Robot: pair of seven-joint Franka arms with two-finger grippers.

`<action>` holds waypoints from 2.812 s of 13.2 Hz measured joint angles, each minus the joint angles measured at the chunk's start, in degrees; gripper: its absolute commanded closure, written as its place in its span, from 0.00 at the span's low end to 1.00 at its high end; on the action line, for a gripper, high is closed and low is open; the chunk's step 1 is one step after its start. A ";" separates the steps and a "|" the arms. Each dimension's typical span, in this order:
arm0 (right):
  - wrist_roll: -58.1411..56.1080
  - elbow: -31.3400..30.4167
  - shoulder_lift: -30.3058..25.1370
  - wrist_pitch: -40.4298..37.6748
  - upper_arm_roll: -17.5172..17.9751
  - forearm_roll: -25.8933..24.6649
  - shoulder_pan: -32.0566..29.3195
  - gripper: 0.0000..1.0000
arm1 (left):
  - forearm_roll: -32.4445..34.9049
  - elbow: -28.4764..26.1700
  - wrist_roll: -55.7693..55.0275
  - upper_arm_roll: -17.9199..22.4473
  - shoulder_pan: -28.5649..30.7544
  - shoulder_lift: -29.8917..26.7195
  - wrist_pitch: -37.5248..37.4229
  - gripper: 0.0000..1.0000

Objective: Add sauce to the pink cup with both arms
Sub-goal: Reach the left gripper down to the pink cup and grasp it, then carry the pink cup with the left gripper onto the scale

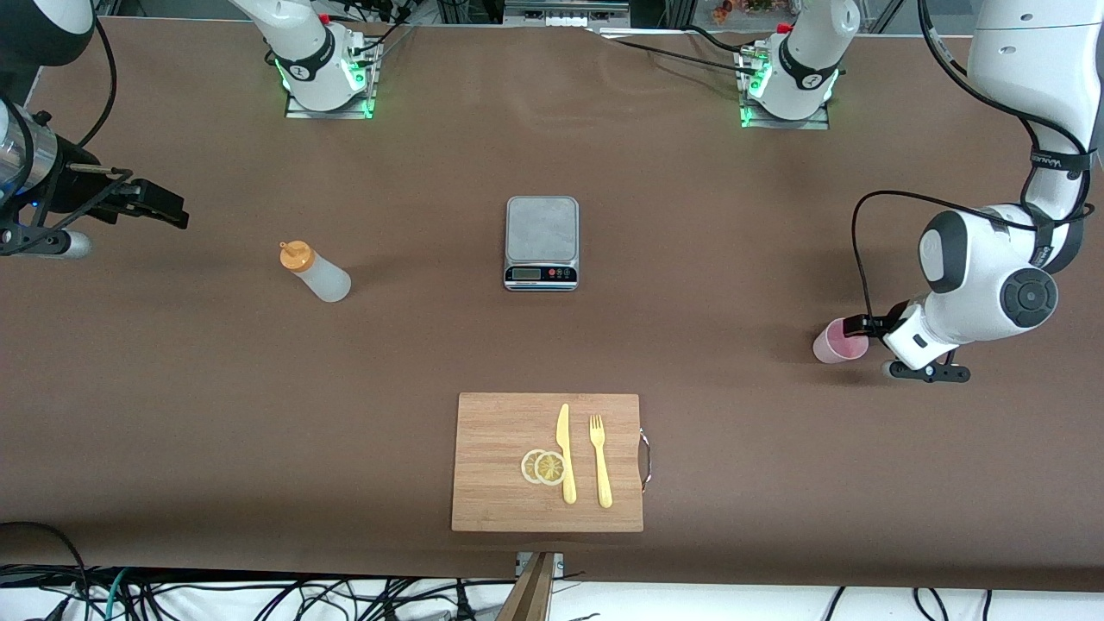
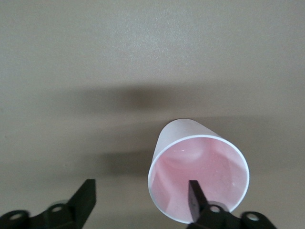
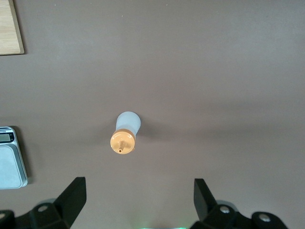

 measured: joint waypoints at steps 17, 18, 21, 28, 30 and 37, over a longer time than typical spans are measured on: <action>0.20 1.60 0.50 -0.08 -0.10 -0.04 -0.23 0.00 | -5.89 1.58 -14.53 -12.52 -4.91 -4.63 -1.72 1.00; 0.22 1.59 0.50 -0.08 -0.15 -0.04 -0.26 0.00 | -5.89 1.62 -18.42 -15.24 -5.07 -4.91 -1.94 1.00; 0.24 1.60 0.50 -0.08 -0.32 -0.04 -0.33 0.00 | -5.89 1.67 -27.80 -21.16 -7.88 -5.03 -2.14 1.00; 0.29 1.59 0.51 -0.14 -0.56 -0.04 -0.38 0.00 | -5.89 1.64 -44.71 -23.26 -22.21 -4.96 -2.15 1.00; 0.29 1.60 0.51 -0.15 -0.57 -0.03 -0.39 0.00 | -5.89 1.59 -50.88 -23.29 -26.49 -4.58 -0.97 1.00; 0.30 1.59 0.51 -0.16 -0.57 -0.03 -0.39 0.00 | -5.89 1.59 -59.31 -23.24 -32.38 0.28 5.79 0.89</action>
